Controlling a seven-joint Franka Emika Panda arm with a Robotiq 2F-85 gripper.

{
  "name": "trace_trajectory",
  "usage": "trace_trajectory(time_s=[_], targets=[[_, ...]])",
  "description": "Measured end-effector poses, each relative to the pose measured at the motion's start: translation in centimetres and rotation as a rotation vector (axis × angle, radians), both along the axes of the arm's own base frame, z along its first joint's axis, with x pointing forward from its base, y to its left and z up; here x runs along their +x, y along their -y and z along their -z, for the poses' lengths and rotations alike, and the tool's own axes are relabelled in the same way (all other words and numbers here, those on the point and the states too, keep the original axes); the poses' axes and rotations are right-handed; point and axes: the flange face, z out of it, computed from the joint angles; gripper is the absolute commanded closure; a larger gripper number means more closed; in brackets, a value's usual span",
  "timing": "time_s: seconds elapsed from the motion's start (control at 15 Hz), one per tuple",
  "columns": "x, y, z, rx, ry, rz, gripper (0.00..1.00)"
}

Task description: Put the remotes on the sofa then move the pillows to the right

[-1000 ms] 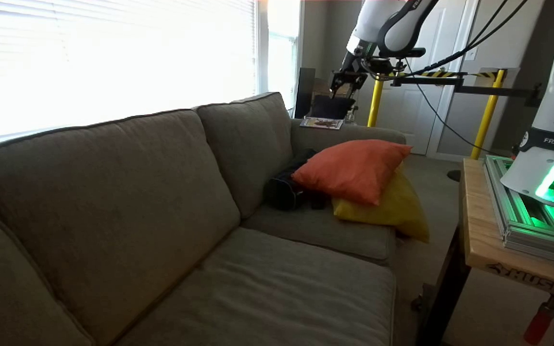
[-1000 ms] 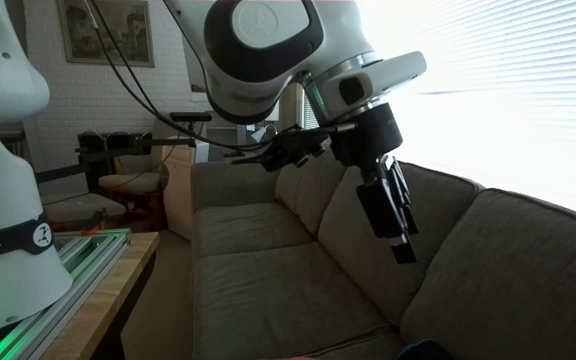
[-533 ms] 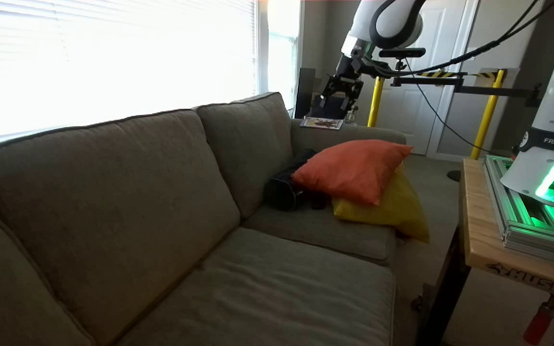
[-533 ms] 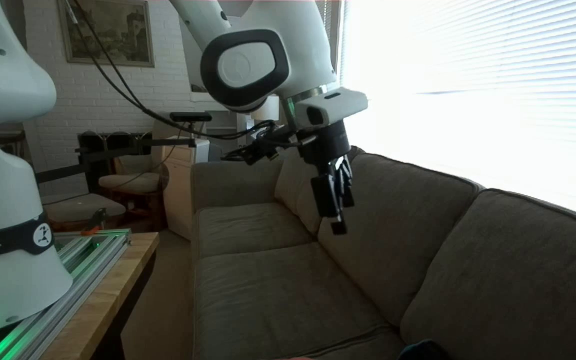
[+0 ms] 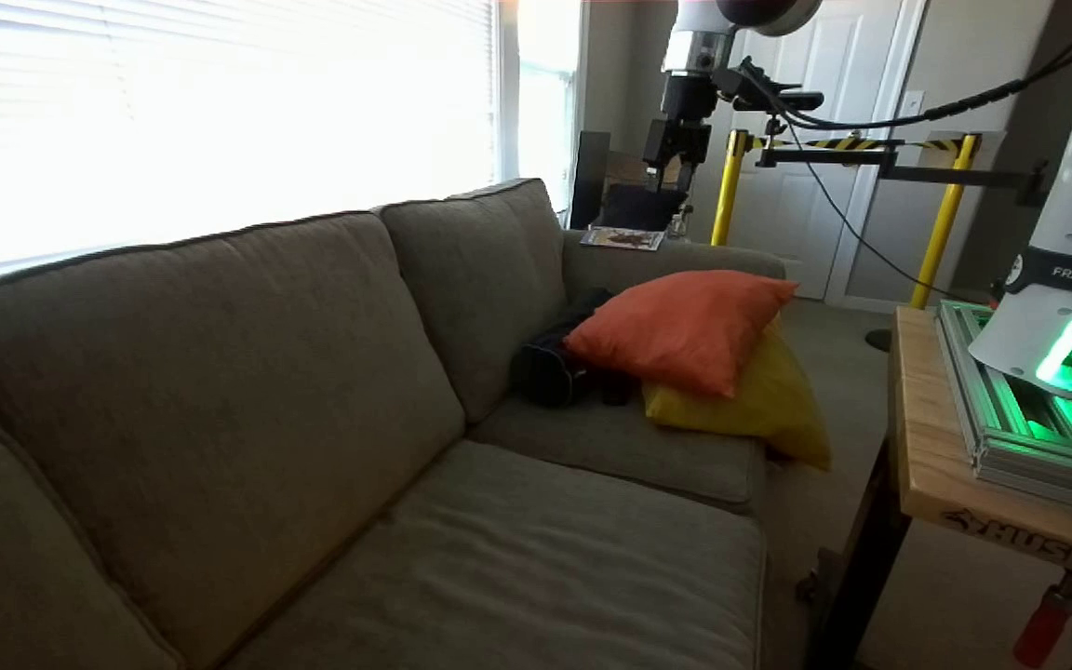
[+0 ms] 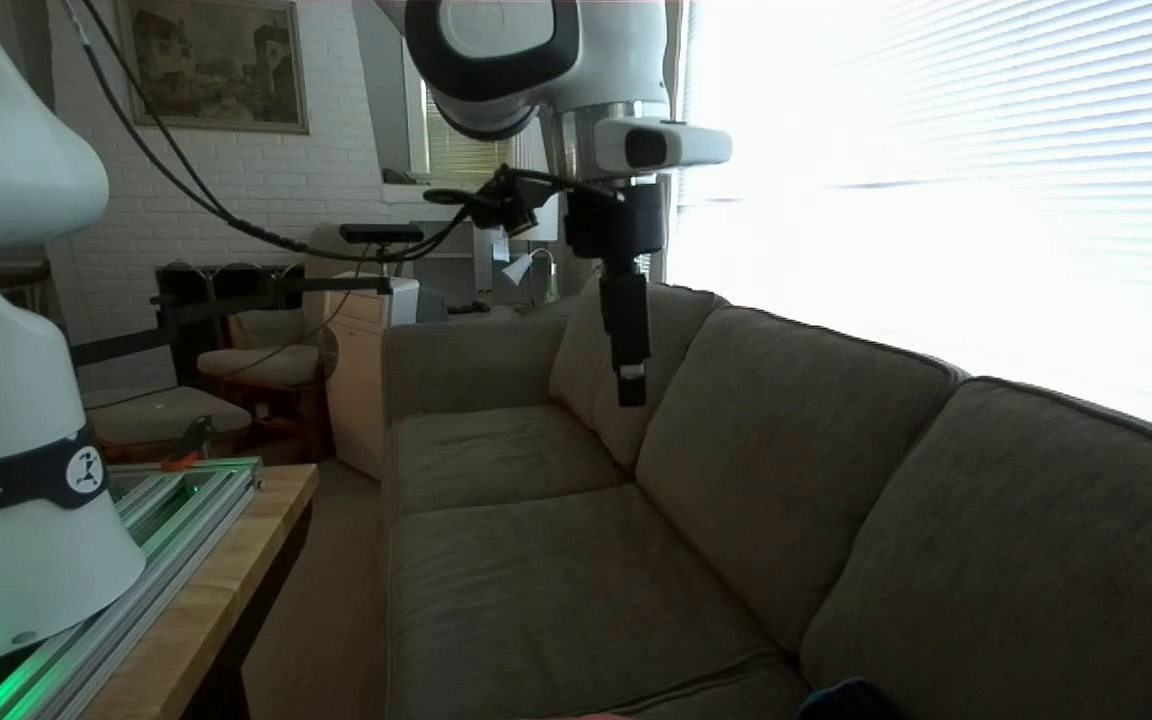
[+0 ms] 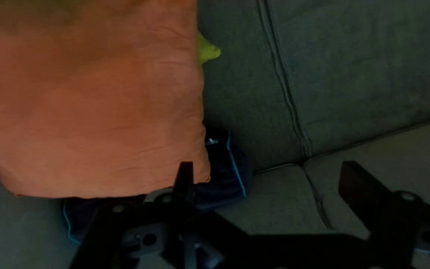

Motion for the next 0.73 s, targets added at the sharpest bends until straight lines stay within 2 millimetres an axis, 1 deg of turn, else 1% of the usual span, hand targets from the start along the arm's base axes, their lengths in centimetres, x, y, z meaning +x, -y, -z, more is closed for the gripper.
trace_trajectory(time_s=[0.13,0.27,0.73], targets=[[0.16,0.97,-0.69,-0.045,0.007,-0.076,0.00],[0.25,1.11,-0.85,-0.054,0.008,-0.138,0.00],[0.29,0.78,-0.88,-0.056,0.009,-0.166,0.00]])
